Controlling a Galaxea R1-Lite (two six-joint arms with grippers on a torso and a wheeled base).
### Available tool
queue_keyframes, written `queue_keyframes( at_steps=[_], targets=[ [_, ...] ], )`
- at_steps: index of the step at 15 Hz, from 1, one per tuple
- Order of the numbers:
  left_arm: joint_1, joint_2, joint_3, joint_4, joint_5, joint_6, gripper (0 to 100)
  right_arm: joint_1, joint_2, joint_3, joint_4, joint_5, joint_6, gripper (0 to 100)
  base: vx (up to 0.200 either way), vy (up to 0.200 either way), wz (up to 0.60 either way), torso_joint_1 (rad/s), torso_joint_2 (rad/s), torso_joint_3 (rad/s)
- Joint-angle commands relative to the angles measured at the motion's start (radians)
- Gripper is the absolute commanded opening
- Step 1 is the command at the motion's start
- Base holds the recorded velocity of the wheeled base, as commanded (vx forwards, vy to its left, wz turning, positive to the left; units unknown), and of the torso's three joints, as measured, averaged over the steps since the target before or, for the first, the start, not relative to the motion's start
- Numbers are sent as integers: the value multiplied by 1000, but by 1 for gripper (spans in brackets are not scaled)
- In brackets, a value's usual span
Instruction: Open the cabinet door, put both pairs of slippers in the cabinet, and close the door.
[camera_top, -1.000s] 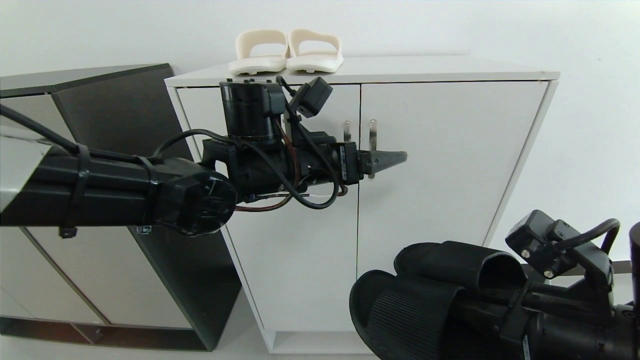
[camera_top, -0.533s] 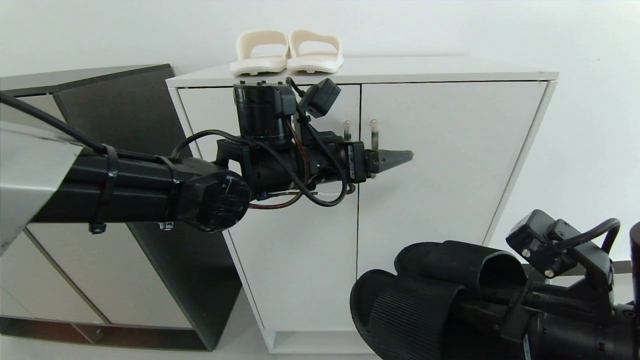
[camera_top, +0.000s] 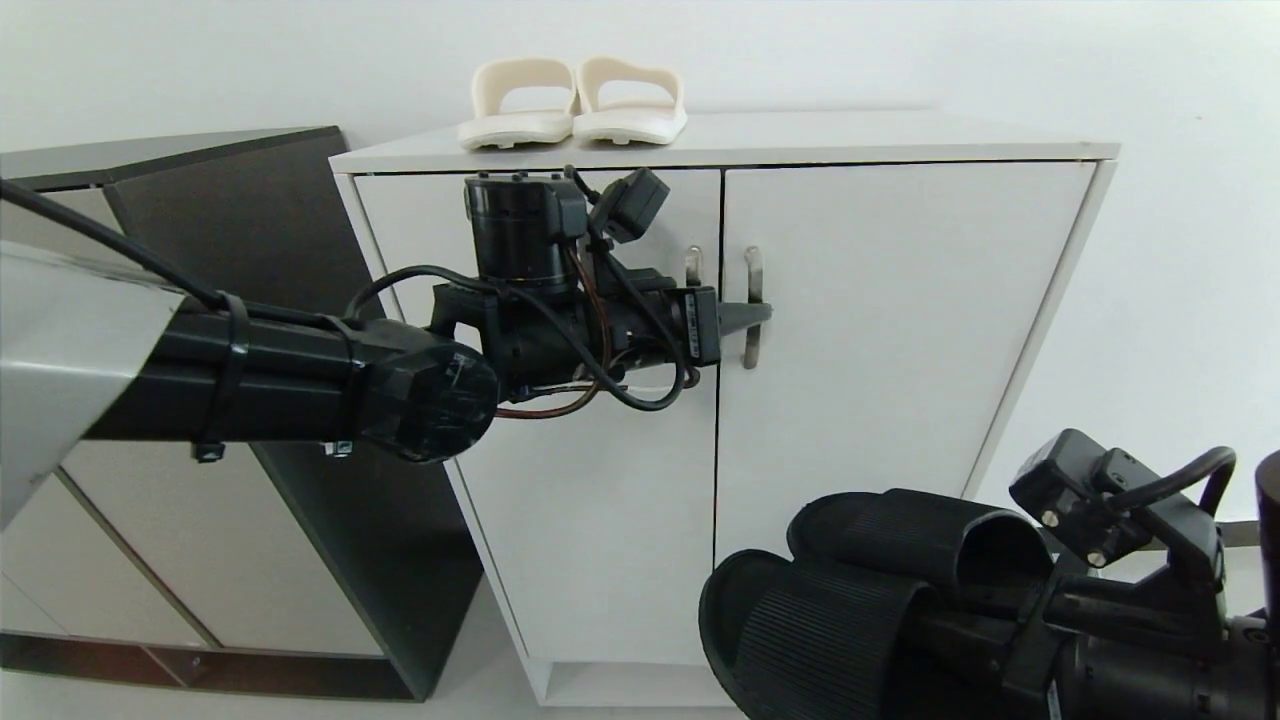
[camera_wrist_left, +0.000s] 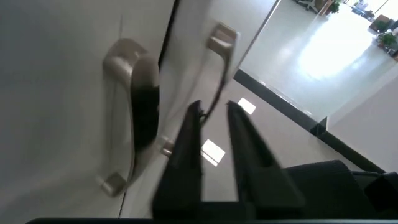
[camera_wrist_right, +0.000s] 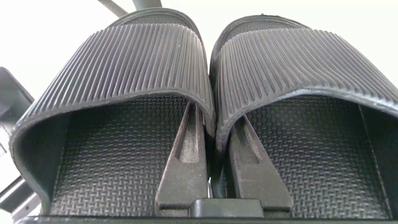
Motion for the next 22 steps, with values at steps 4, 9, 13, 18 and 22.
queue_keyframes(
  at_steps=[4,9,13,18,22],
  targets=[
    [-34,-185,167,-1,-7,2,0,8,-28,10,2,120,-17,0,0,0,0,0,0,0],
    [-55,-289,273,-3,-6,4,0,22,-39,32,13,152,-18,0,0,0,0,0,0,0],
    [0,-241,256,-53,-6,-4,0,45,-40,36,14,152,-18,0,0,0,0,0,0,0],
    [14,-114,108,-66,-4,-41,0,45,-39,38,11,152,-18,0,0,0,0,0,0,0],
    [6,-25,-14,-73,2,-35,0,45,-34,39,13,150,-18,0,0,0,0,0,0,0]
  ],
)
